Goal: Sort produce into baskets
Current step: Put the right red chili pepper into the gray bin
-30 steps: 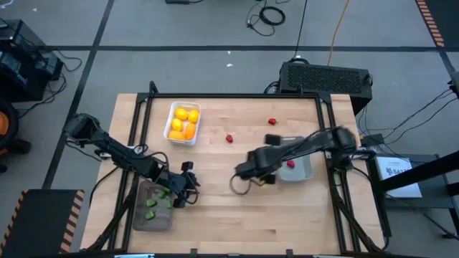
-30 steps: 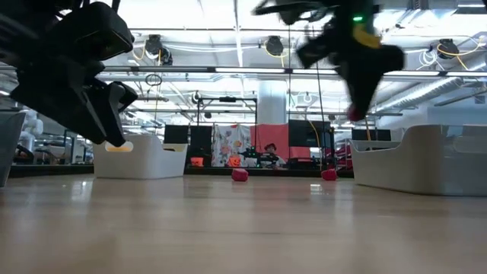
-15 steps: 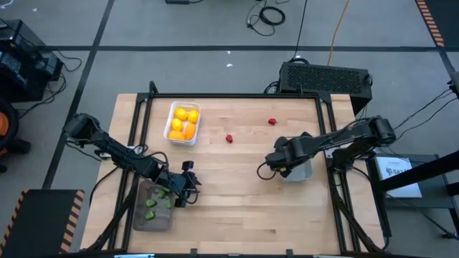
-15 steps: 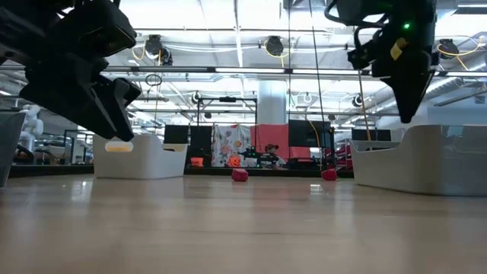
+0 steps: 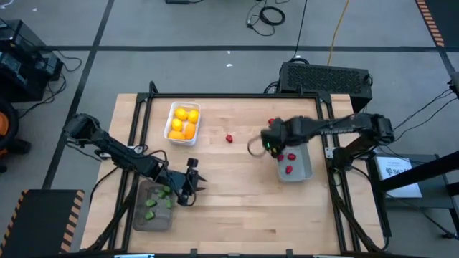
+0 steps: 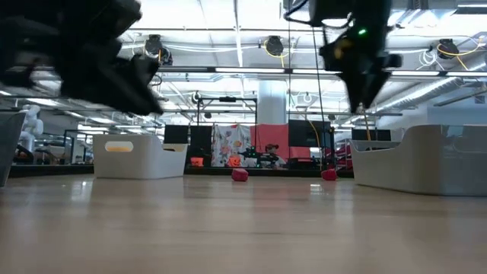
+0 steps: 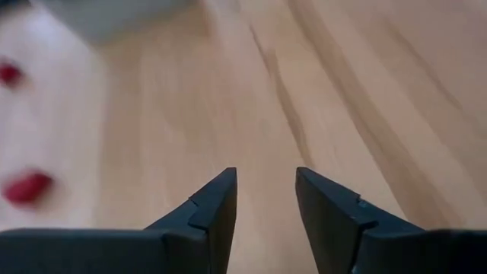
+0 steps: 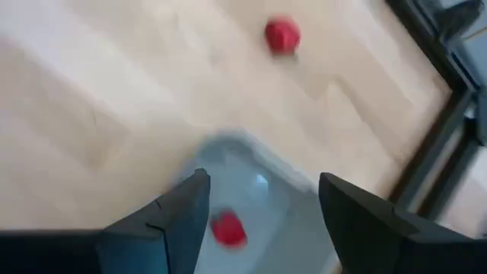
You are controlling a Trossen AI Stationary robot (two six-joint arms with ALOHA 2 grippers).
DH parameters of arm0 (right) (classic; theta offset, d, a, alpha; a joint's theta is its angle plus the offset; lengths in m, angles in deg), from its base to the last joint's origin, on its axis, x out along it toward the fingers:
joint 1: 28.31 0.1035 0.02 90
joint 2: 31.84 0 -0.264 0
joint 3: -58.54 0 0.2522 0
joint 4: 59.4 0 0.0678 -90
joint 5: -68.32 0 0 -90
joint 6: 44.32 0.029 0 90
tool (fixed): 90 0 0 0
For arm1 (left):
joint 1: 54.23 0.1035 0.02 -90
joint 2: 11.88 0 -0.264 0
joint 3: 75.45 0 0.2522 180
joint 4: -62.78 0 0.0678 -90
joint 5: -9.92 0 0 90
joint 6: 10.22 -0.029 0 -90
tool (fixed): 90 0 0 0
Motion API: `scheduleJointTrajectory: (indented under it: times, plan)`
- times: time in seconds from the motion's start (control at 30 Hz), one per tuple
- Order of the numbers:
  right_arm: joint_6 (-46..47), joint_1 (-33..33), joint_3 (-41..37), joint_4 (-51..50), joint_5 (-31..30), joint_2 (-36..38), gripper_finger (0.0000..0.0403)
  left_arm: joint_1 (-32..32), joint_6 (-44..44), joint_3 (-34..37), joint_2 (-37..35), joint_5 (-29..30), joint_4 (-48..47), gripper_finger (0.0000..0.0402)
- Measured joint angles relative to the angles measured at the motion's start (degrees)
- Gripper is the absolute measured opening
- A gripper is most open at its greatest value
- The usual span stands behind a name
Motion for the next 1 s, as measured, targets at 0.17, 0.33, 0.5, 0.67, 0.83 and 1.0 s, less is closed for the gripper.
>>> scheduleJointTrajectory:
  times: [0.17, 0.33, 0.5, 0.67, 0.83, 1.0]
  plan:
    - [-10.3, -12.0, -0.4, 11.0, 7.4, -0.5, 0.0235, 3.0, -8.6, 0.0, 0.0, -0.6, 9.1, 0.0144]
    - [-23.0, -21.5, -3.1, 23.3, 11.7, -1.1, 0.0235, 7.5, -11.2, 0.0, -0.3, -0.8, 9.3, 0.0144]
    - [-32.5, -27.4, -6.3, 32.0, 14.0, -2.5, 0.0235, 10.7, -9.8, 0.0, -0.3, -6.1, 4.4, 0.0144]
    - [-36.7, -31.6, -8.2, 35.5, 17.1, -7.2, 0.0235, 11.7, -9.8, 0.0, -0.3, -8.3, 6.5, 0.0144]
    - [-39.7, -33.3, -8.2, 37.0, 19.6, -12.4, 0.0235, 11.6, -9.8, 0.0, -0.3, -9.9, 6.7, 0.0144]
    - [-40.7, -33.3, -8.2, 37.2, 17.9, -16.7, 0.0235, 11.6, -9.7, 0.0, -0.3, -9.9, 6.7, 0.0144]
